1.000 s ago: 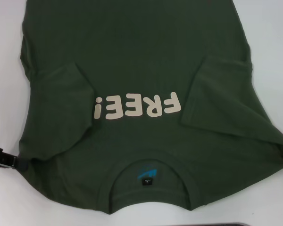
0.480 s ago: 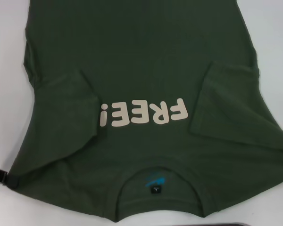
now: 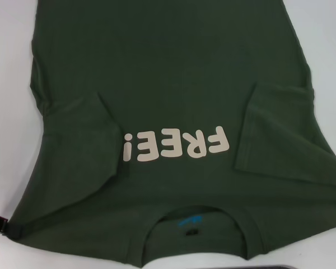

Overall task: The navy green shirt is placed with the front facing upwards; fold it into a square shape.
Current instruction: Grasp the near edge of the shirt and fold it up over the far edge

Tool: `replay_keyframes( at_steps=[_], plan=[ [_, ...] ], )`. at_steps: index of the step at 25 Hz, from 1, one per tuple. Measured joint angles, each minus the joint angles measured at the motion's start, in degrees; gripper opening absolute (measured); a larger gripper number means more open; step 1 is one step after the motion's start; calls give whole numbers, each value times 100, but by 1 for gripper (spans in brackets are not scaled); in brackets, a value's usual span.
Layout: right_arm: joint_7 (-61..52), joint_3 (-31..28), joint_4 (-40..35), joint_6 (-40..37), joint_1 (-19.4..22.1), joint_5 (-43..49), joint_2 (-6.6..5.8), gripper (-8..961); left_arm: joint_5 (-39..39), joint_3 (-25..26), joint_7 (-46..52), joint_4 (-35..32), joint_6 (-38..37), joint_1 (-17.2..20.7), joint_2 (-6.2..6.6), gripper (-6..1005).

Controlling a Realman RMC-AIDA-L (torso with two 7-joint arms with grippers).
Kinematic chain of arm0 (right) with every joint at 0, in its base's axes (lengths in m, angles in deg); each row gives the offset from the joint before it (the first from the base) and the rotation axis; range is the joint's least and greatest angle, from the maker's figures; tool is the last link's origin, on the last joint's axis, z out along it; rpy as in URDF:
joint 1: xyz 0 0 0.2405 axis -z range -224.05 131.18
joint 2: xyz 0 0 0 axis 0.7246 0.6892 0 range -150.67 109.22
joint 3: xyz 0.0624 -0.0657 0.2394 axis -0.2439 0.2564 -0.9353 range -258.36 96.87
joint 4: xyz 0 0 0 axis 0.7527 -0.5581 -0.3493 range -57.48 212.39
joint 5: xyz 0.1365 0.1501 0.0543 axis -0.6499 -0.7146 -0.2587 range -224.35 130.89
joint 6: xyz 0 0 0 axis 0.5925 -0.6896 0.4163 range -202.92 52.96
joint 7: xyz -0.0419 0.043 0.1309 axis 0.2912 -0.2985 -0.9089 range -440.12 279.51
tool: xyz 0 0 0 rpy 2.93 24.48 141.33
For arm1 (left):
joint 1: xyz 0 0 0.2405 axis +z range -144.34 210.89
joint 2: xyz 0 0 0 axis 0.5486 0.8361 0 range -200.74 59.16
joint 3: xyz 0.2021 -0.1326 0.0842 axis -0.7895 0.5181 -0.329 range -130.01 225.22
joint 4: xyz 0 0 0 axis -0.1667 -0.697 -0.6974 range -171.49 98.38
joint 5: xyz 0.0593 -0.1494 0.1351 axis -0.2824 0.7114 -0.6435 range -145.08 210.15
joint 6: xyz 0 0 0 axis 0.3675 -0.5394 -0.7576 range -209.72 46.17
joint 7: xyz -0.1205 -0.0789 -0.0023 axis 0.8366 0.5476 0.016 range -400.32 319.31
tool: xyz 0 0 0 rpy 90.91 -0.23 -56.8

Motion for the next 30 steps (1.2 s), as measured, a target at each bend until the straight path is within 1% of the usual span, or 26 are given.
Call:
replay_keyframes(
  at_steps=[9,23,26,30],
  plan=[
    [59,8,2,-210,-160,1,28,39,-13,-25,-96,8,-32,-194,-147,31],
    [22,5,2,-328,-480,-24,-8,53,141,67,-138,70,-16,-464,-222,30],
    [6,3,2,-328,-597,-26,-21,56,169,147,-139,71,4,-554,-239,30],
    [-86,-2,1,-317,-854,-29,-58,60,306,243,-112,58,139,-790,-251,30]
  ],
)
